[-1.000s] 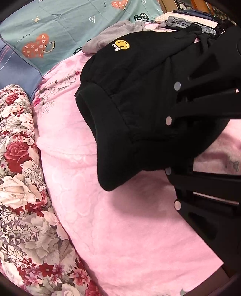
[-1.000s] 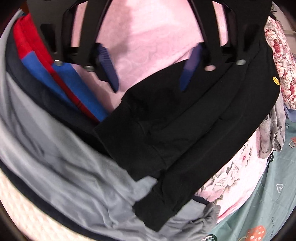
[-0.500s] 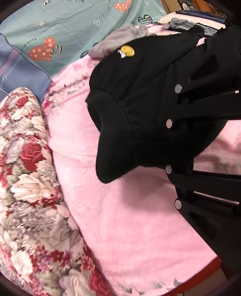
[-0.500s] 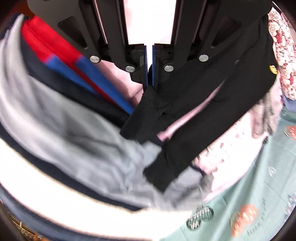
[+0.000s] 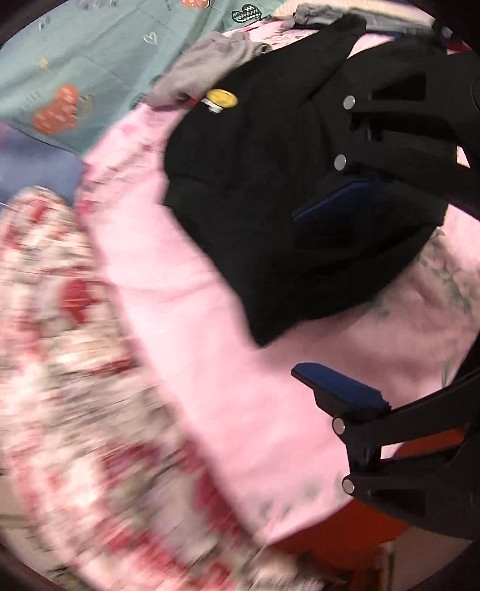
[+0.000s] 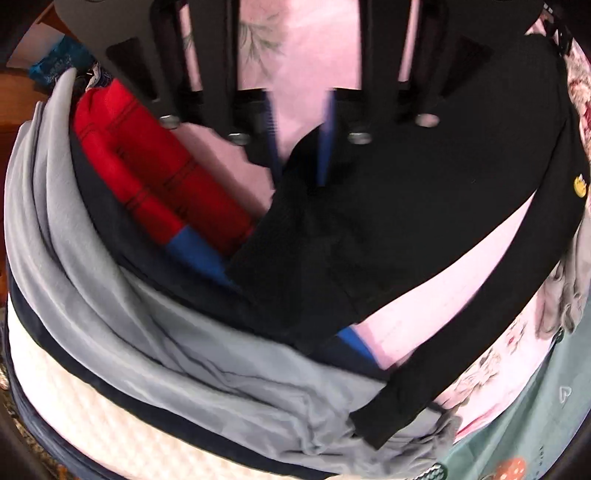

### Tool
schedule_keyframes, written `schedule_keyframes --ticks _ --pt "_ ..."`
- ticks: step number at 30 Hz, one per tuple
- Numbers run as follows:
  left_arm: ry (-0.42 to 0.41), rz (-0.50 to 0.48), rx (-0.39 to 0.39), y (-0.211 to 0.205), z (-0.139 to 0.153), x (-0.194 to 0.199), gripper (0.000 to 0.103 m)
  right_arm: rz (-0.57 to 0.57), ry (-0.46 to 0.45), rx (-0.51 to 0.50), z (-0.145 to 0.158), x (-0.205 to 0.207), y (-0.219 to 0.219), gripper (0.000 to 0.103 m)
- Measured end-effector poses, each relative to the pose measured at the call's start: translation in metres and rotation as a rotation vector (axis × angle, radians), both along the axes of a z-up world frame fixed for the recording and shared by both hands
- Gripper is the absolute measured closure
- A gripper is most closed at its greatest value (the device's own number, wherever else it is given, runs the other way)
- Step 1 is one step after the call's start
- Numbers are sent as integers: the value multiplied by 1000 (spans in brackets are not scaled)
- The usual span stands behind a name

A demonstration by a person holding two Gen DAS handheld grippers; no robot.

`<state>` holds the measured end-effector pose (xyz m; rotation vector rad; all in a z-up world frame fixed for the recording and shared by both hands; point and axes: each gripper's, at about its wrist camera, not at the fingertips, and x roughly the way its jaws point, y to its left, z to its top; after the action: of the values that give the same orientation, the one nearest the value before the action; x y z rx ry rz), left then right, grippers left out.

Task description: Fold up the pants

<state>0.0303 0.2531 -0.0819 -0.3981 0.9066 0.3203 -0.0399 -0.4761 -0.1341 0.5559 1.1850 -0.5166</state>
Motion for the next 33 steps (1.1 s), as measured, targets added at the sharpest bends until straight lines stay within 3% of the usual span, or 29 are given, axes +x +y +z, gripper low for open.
schedule_keyframes --ticks 1,5,7,10,11,13,15,18,27,30,32,33 --pt "-20 -8 11 -1 9 -3 25 0 -29 -28 13 -1 3 50" --pt "-113 -76 -48 -5 45 4 25 28 -169 -162 66 11 17 44" --pt "-98 -162 -83 -15 51 30 24 64 -230 -112 77 33 15 44" --pt "-14 -279 -159 -37 39 77 24 107 -287 -23 77 92 3 45" --pt "20 -302 -163 -43 32 92 25 107 -270 -35 70 119 -2 48" --pt "71 -328 -160 -52 20 113 26 96 -221 -49 54 149 -14 70" --pt "124 -341 -149 -59 6 130 26 64 -171 -8 34 168 -27 76" --pt "162 -354 -151 -67 -10 144 26 13 -146 46 13 174 -41 76" --pt "223 -370 -136 -82 -36 185 26 7 -107 89 -19 218 -60 76" --pt "260 -358 -110 -86 -49 198 26 33 -92 54 -21 225 -54 76" --pt "267 -359 -97 -88 -53 201 26 33 -82 20 -17 222 -48 93" --pt "264 -363 -90 -88 -53 201 26 29 -77 13 -13 219 -45 95"
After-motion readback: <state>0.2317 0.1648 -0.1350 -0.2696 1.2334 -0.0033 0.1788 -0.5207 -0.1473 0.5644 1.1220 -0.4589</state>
